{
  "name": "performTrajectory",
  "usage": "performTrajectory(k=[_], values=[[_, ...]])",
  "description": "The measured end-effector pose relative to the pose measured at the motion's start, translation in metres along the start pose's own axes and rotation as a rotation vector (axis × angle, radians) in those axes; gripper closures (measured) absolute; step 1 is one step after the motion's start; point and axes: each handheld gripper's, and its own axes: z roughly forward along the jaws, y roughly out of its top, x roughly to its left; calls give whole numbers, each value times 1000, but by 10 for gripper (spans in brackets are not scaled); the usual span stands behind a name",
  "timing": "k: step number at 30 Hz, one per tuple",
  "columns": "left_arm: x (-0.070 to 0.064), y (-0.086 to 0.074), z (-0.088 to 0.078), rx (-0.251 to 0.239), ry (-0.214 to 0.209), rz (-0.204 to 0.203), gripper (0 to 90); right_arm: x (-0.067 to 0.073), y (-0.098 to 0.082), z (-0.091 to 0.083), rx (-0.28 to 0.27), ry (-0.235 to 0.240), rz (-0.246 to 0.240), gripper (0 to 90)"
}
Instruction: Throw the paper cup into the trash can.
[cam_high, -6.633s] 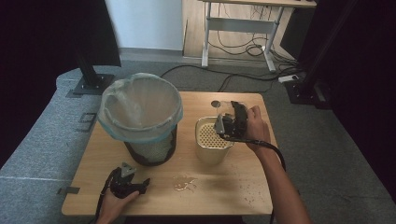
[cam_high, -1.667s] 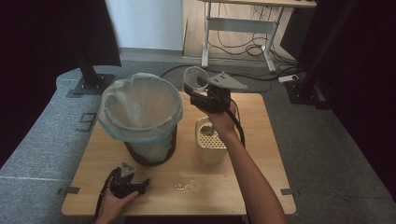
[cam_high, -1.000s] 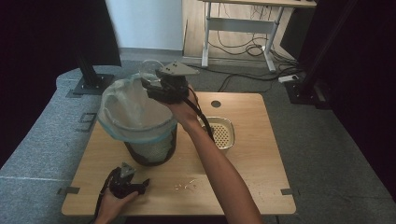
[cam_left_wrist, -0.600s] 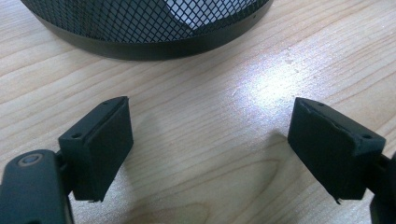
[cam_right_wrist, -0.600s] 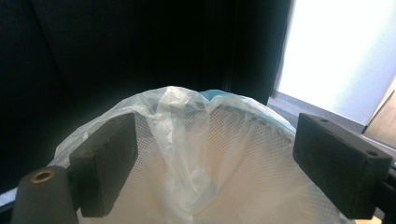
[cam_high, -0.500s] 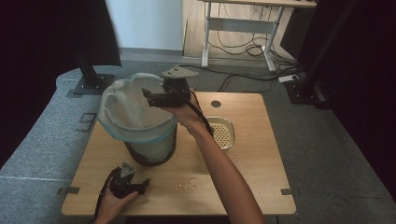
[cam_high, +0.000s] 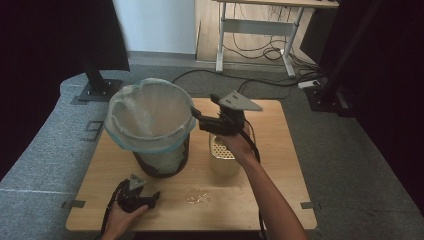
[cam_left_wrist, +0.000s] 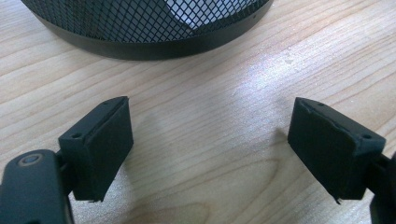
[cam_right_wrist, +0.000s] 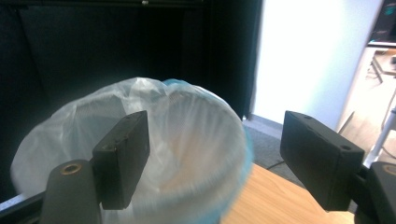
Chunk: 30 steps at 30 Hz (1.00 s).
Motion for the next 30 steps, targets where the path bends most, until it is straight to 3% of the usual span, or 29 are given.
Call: performTrajectory(k=[4,8,11,15,18,23,30], values=[[0,0,0,1,0,1,135,-13,-25,-43,-16,-30,-2,246],[0,0,0,2,-1,-1,135,-25,-55,-77,62,-102,-17,252],[0,0,0,2,1,-4,134,-36,-89,-102,100,-137,34,254],[1,1,1,1,7,-11,134,-47,-131,-124,135,-163,97,256],[1,1,1,3,11,-15,134,-53,-159,-132,159,-168,137,258],[2,2,1,1,15,-24,134,-59,-198,-135,238,-201,142,260],[3,2,2,1,13,-23,131,-63,-204,-136,233,-211,143,266]])
